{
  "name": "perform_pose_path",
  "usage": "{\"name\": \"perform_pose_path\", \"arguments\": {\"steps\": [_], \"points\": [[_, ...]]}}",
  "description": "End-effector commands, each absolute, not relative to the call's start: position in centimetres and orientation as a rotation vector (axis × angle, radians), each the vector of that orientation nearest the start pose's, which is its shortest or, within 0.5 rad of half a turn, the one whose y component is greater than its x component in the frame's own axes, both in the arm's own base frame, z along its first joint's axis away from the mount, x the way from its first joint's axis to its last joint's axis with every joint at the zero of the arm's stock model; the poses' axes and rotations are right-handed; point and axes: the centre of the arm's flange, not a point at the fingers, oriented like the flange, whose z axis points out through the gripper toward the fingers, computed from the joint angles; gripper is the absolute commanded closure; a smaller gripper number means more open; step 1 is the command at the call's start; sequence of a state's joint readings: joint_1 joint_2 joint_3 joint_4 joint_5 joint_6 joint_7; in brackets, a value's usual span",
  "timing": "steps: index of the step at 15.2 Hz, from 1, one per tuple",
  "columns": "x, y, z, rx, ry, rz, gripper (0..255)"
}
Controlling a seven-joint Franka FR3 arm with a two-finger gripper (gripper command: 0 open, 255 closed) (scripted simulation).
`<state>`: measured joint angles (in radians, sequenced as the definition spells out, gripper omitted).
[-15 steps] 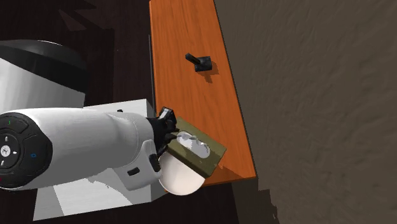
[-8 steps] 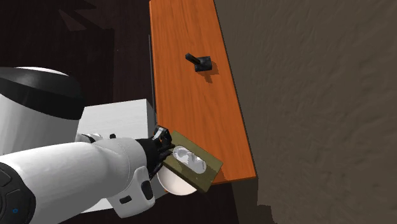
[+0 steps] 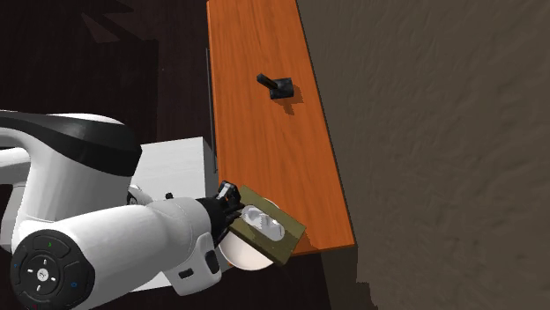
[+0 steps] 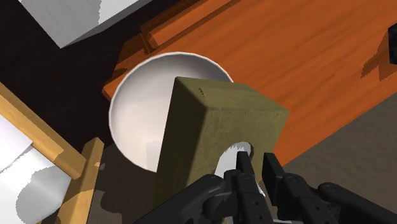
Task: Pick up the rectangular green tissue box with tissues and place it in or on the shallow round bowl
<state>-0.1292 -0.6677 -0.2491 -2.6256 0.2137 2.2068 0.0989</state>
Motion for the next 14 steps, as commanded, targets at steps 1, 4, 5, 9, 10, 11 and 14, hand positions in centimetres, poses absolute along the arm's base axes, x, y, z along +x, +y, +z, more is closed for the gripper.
{"name": "perform_pose_path", "arguments": {"steps": [1, 4, 5, 9, 10, 11, 14], "points": [[34.7, -13.2, 46.6, -2.701, 0.764, -0.373, 255], [34.7, -13.2, 45.0, -2.701, 0.764, -0.373, 255], [34.7, -13.2, 44.5, -2.701, 0.764, -0.373, 255], [34.7, -13.2, 42.3, -2.701, 0.764, -0.373, 255], [34.7, -13.2, 42.3, -2.701, 0.764, -0.373, 255], [34.7, -13.2, 42.3, -2.701, 0.764, -0.373, 255], [34.7, -13.2, 42.3, -2.701, 0.764, -0.373, 255]]}}
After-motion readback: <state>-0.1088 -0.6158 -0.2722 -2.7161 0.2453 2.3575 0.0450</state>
